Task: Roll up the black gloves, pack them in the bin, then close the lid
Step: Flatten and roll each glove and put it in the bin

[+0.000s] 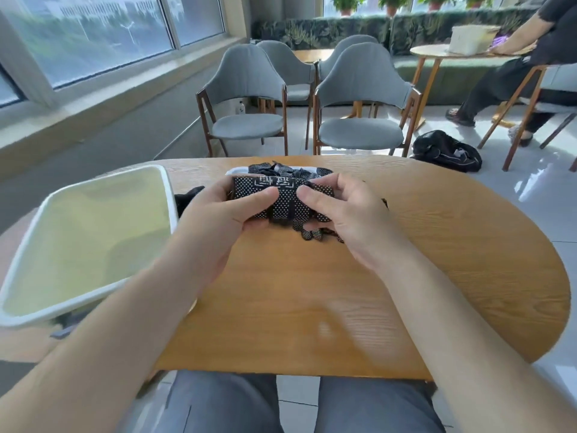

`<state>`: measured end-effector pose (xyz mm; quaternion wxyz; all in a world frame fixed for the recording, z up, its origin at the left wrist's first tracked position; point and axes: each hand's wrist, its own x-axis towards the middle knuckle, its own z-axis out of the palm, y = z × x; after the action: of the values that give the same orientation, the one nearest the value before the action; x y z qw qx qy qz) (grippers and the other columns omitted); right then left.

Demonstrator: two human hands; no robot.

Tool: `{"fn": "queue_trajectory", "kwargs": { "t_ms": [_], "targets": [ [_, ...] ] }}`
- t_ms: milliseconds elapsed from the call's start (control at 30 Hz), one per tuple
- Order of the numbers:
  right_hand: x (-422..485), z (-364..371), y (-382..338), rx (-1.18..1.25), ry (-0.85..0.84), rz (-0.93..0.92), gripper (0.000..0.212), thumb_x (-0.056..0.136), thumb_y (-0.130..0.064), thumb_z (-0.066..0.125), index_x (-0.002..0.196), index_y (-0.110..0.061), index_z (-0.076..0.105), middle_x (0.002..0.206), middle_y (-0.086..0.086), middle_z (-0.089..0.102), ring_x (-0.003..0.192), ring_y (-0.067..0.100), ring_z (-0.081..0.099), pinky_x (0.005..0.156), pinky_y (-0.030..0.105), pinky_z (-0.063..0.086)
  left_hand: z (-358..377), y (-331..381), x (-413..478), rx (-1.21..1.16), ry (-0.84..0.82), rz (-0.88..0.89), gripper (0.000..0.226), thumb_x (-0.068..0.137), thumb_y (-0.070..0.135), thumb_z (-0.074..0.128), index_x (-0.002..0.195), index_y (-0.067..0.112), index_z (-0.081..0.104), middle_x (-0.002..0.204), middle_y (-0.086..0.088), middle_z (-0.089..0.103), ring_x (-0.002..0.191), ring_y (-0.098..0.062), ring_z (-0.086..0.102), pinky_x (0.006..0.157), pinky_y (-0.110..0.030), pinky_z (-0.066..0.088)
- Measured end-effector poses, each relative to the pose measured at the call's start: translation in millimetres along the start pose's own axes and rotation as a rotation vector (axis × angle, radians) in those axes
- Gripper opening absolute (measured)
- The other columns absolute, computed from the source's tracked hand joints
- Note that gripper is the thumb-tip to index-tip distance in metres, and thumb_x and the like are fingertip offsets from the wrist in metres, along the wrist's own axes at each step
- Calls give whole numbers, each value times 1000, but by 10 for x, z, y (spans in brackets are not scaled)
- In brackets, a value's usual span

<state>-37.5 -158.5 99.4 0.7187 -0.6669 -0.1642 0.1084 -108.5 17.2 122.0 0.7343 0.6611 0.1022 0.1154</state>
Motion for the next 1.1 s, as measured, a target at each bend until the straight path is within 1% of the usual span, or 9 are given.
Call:
{"fn": "queue_trajectory", "kwargs": {
  "t_ms": [100,200,333,533,633,767,867,1000,1100],
  "targets": [
    [94,290,-169,13,-134,-40,31,92,-14,76,119,-8,61,103,7,76,94,22,76,75,36,65,-370,238,-101,85,15,47,46,68,17,79,113,12,69,103,0,76,97,-16,74,74,-24,59],
    [243,692,-236,-156,-265,-110,41,95,-18,73,135,-16,60,112,-1,75,99,14,74,82,30,62,-807,378,-122,163,51,34,46,71,10,78,116,12,69,110,-6,74,101,-20,74,82,-29,61],
    [479,1210,-335,-467,-375,-200,22,96,-26,71,117,-26,76,110,-12,74,100,1,67,86,14,52,-1369,485,-98,282,48,-1,38,81,1,74,118,8,72,114,-11,74,104,-25,72,89,-30,59],
    [799,1870,-349,-598,-515,-119,22,95,-17,71,116,-22,75,106,5,76,97,25,72,82,32,57,-2037,514,74,419,101,-110,31,84,0,75,113,12,74,112,-11,75,102,-25,72,84,-28,55],
    [981,2175,-293,-710,-588,-80,35,95,-20,69,128,-30,66,110,-1,72,93,22,74,77,28,59,-2243,525,188,525,111,-158,28,85,2,75,110,14,72,104,-8,74,92,-20,69,79,-26,51],
    [1182,2454,-228,-895,-639,-102,32,94,-19,63,118,-40,64,100,-9,75,81,16,75,82,37,62,-2380,536,327,677,106,-172,23,86,4,73,105,16,71,92,1,71,81,-13,65,72,-21,50],
    [1328,2645,-177,-990,-645,-85,28,93,-19,61,112,-39,66,99,-4,76,79,16,75,84,41,62,-2466,511,452,859,116,-162,20,86,9,70,102,21,70,94,5,73,72,-8,64,51,-11,45],
    [1459,2856,-105,-1162,-680,-93,30,94,-13,57,110,-36,67,95,-7,70,88,18,72,86,36,60,-2553,370,704,1164,63,-220,19,83,14,65,100,23,67,89,1,74,81,-21,72,65,-29,57],
    [1597,3068,18,-1465,-752,-145,35,92,-10,53,118,-28,69,101,-5,72,96,22,68,81,31,56,-2586,188,988,1488,-70,-240,17,85,11,58,98,15,68,79,-1,68,76,-24,65,61,-30,50]
  ]
}}
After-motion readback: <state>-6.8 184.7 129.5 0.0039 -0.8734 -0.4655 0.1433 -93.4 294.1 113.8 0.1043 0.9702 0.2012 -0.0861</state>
